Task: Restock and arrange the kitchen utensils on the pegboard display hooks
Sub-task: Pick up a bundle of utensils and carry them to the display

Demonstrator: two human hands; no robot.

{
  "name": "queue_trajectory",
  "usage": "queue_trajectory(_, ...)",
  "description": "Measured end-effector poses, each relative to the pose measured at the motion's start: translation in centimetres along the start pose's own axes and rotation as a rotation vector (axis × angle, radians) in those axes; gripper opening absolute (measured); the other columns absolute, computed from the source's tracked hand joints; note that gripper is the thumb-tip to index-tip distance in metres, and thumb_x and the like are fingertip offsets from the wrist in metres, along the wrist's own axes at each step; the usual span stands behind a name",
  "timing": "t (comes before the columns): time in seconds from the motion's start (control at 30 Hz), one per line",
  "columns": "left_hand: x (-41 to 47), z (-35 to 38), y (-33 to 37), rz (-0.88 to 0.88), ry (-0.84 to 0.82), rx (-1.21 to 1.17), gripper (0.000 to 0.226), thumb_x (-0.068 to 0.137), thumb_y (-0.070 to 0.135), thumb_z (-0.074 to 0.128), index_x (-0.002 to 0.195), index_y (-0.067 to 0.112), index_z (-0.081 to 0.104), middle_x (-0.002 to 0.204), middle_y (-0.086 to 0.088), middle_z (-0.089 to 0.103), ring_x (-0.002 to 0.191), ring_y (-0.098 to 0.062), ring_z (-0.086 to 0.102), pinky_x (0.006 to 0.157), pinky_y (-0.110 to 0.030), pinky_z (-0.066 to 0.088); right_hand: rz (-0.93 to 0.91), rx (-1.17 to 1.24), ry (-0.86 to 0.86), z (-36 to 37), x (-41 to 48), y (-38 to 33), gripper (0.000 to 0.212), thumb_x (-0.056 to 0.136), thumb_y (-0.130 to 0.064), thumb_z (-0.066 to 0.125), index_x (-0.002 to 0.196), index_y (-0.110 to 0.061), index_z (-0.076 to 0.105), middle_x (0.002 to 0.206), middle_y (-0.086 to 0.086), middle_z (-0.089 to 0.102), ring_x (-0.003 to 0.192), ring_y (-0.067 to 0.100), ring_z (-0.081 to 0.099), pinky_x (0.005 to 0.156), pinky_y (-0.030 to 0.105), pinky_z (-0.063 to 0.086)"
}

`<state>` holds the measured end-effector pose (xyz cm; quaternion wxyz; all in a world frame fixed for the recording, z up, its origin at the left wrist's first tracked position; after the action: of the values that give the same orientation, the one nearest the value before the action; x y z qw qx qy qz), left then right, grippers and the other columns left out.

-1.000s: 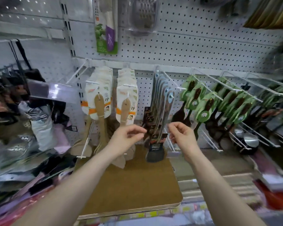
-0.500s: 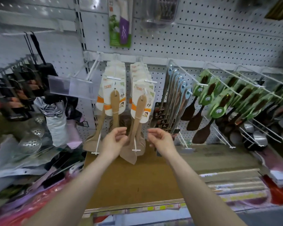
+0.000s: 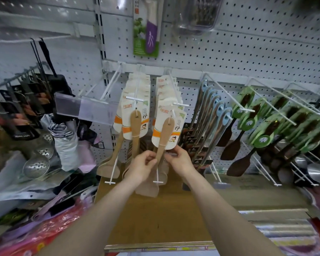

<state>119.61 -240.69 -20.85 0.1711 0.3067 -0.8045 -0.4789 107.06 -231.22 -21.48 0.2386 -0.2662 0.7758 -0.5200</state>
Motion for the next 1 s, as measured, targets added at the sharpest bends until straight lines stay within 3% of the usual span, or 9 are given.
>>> queue_trajectory(0.1, -0.9, -0.8, -0.5, 0.026, -0.007, 0.001, 0.01, 0.094, 0.021, 0.059, 0.1, 0.025, 0.065, 0.096, 0.009, 0.068, 0.093, -0.01, 0.063, 0.081, -0.028, 0.051, -0.011, 0.006, -0.016, -0.4, 0.2, -0.2, 0.033, 0.091, -0.009, 0.061, 0.123, -0.019, 0.062, 0.083, -0.005, 0.066, 0.068, 0.012, 0.061, 0.068, 0.032, 0.053)
queue_trajectory(0.27, -3.4, -1.8, -0.9, 0.044, -0.064, -0.096, 0.015, 0.092, 0.017, 0.061, 0.092, 0.03, 0.066, 0.091, 0.006, 0.07, 0.089, -0.011, 0.066, 0.077, -0.028, 0.057, -0.045, 0.039, 0.002, -1.3, -1.1, -0.1, 0.022, 0.093, -0.006, 0.061, 0.098, -0.028, 0.065, 0.101, 0.003, 0.071, 0.088, 0.024, 0.067, 0.075, 0.039, 0.057)
queue_trajectory(0.37, -4.3, -1.2, -1.0, 0.051, -0.078, -0.117, 0.009, 0.091, 0.017, 0.064, 0.095, 0.023, 0.069, 0.091, 0.002, 0.071, 0.087, -0.014, 0.068, 0.076, -0.034, 0.059, -0.047, 0.12, -0.072, -1.5, -2.8, -0.5, 0.024, 0.092, 0.004, 0.057, 0.103, -0.014, 0.068, 0.095, 0.008, 0.071, 0.078, 0.02, 0.062, 0.064, 0.031, 0.051)
queue_trajectory(0.43, -4.4, -0.3, -0.6, 0.057, -0.073, -0.124, 0.007, 0.09, 0.017, 0.065, 0.091, 0.023, 0.069, 0.089, 0.0, 0.071, 0.085, -0.015, 0.069, 0.074, -0.037, 0.06, -0.052, 0.173, -0.149, -1.6, -4.1, -0.9, 0.028, 0.088, 0.01, 0.054, 0.105, -0.007, 0.07, 0.092, 0.008, 0.073, 0.079, 0.018, 0.062, 0.065, 0.031, 0.047)
queue_trajectory(0.6, -3.6, 1.9, 0.9, 0.062, -0.002, -0.091, 0.011, 0.087, 0.019, 0.069, 0.081, 0.028, 0.067, 0.078, 0.005, 0.071, 0.076, -0.013, 0.069, 0.074, -0.039, 0.059, -0.098, 0.244, -0.227, -2.5, -5.6, -1.2, 0.014, 0.089, -0.004, 0.066, 0.095, -0.014, 0.074, 0.092, 0.012, 0.071, 0.08, 0.016, 0.06, 0.07, 0.03, 0.047)
queue_trajectory(0.73, -3.5, 2.4, 1.4, 0.062, 0.04, -0.061, 0.007, 0.086, 0.016, 0.07, 0.088, 0.023, 0.068, 0.082, 0.01, 0.07, 0.079, -0.005, 0.066, 0.073, -0.024, 0.057, -0.131, 0.215, -0.142, -3.0, -5.0, -0.9, 0.009, 0.091, -0.01, 0.067, 0.089, -0.017, 0.072, 0.079, -0.003, 0.068, 0.07, 0.01, 0.058, 0.061, 0.022, 0.049)
queue_trajectory(0.87, -2.8, 0.5, 0.4, 0.018, 0.197, -0.034, 0.015, 0.089, 0.015, 0.065, 0.101, 0.024, 0.062, 0.089, 0.016, 0.064, 0.083, 0.004, 0.059, 0.077, -0.023, 0.052, -0.099, 0.219, -0.066, -2.6, -3.7, -0.6, 0.006, 0.092, -0.012, 0.067, 0.09, -0.017, 0.069, 0.08, 0.0, 0.066, 0.071, 0.017, 0.055, 0.058, 0.024, 0.047)
queue_trajectory(1.0, -1.4, -0.3, -0.1, 0.004, 0.235, 0.001, 0.03, 0.091, 0.012, 0.062, 0.12, 0.02, 0.059, 0.105, 0.007, 0.064, 0.093, -0.007, 0.059, 0.087, -0.026, 0.049, -0.094, 0.167, -0.026, -1.9, -2.5, -0.5, 0.004, 0.092, -0.015, 0.067, 0.092, -0.019, 0.067, 0.087, 0.0, 0.066, 0.078, 0.009, 0.059, 0.067, 0.021, 0.049)
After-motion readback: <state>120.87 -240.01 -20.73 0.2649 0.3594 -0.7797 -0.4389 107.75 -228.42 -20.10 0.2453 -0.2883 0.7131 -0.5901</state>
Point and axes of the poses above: each hand's wrist, its own x-axis towards the middle knuckle, its own z-axis out of the palm, y = z × x, the point moved 5 cm from there along x, towards the middle knuckle
